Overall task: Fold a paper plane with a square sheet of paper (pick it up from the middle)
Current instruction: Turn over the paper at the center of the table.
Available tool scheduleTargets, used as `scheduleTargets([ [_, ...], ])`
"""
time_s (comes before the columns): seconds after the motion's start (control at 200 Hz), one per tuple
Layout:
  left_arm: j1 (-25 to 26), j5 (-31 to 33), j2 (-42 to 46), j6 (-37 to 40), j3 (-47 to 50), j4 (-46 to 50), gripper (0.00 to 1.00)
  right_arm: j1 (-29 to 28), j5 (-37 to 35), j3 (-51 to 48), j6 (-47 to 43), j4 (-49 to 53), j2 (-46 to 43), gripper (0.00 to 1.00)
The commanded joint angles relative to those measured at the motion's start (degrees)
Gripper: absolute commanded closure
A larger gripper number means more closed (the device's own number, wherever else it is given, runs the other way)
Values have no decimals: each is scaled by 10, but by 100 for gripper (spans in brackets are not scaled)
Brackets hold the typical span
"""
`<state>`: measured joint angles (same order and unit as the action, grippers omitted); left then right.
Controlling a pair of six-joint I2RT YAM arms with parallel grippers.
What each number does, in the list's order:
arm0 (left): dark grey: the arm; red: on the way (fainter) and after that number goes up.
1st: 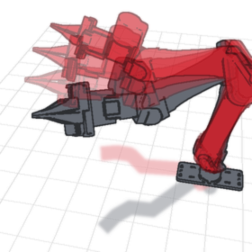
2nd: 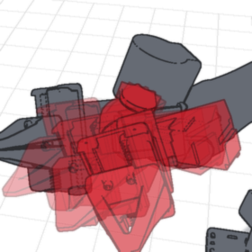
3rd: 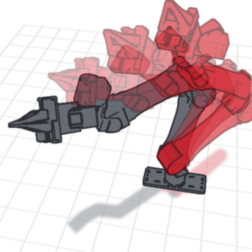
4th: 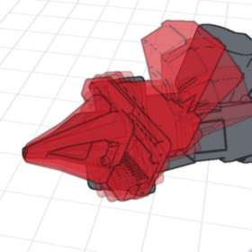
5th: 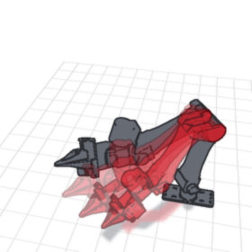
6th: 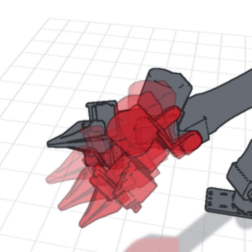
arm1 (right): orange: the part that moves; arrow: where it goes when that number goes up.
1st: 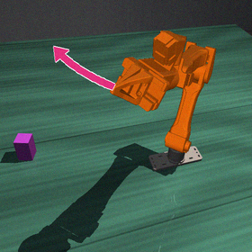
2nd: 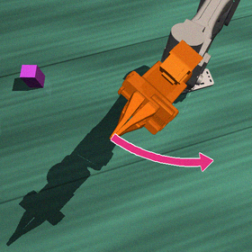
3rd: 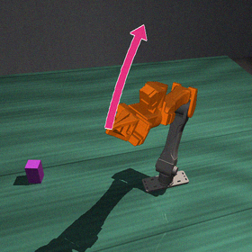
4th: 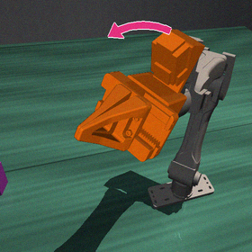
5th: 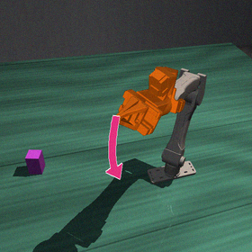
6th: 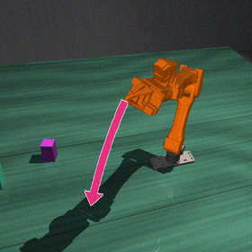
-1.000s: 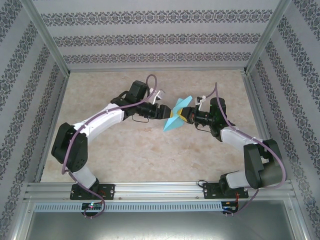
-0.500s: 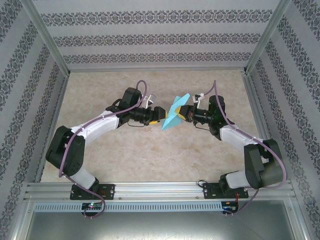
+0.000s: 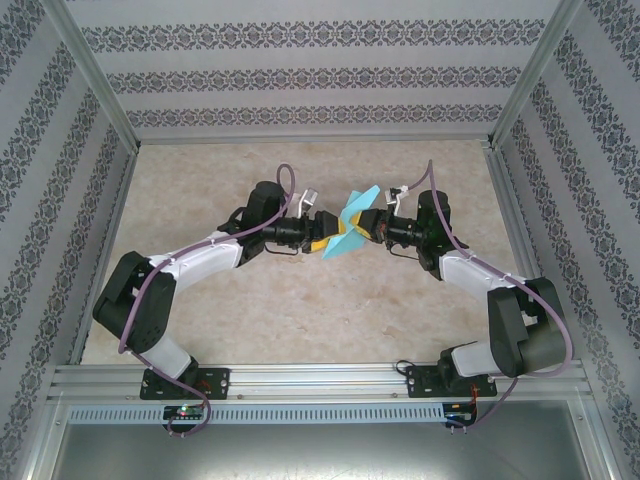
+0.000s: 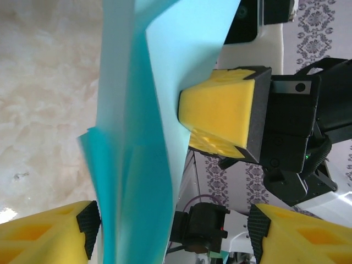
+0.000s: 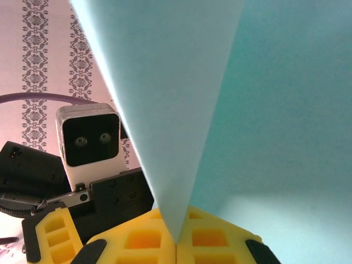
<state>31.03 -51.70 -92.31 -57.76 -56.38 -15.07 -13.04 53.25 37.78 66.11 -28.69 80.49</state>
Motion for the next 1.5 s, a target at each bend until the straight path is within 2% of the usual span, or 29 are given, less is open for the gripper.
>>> scheduleTargets([
  [0.0, 6, -23, -7, -1, -14, -27, 29, -9, 2, 7, 5, -29, 6, 94],
  [0.11, 6, -24, -3, 35, -38, 26, 33, -9, -2, -3, 3, -27, 2, 94],
  [0.32, 6, -33, 1, 54, -50, 56, 51, -9, -3, -17, 4, -38, 3, 94],
  [0.495, 6, -21, 5, 101, -65, 122, 59, -10, -2, -17, 4, -38, 0, 93],
  [0.619, 6, -20, -2, 108, -69, 131, 69, -10, -1, -19, 6, -40, -1, 93],
  [0.879, 6, -22, -7, 115, -75, 136, 79, -11, -3, -24, 2, -37, -1, 89],
  [1.009, 6, -23, -6, 130, -81, 148, 83, -9, -8, -26, -5, -27, -4, 84],
  [1.264, 6, -2, -7, 197, -111, 238, 85, 0, -11, -26, -20, -5, -9, 69],
  [1.494, 6, 60, -9, 312, -169, 395, 89, 26, -19, -19, -74, 86, -43, 50],
])
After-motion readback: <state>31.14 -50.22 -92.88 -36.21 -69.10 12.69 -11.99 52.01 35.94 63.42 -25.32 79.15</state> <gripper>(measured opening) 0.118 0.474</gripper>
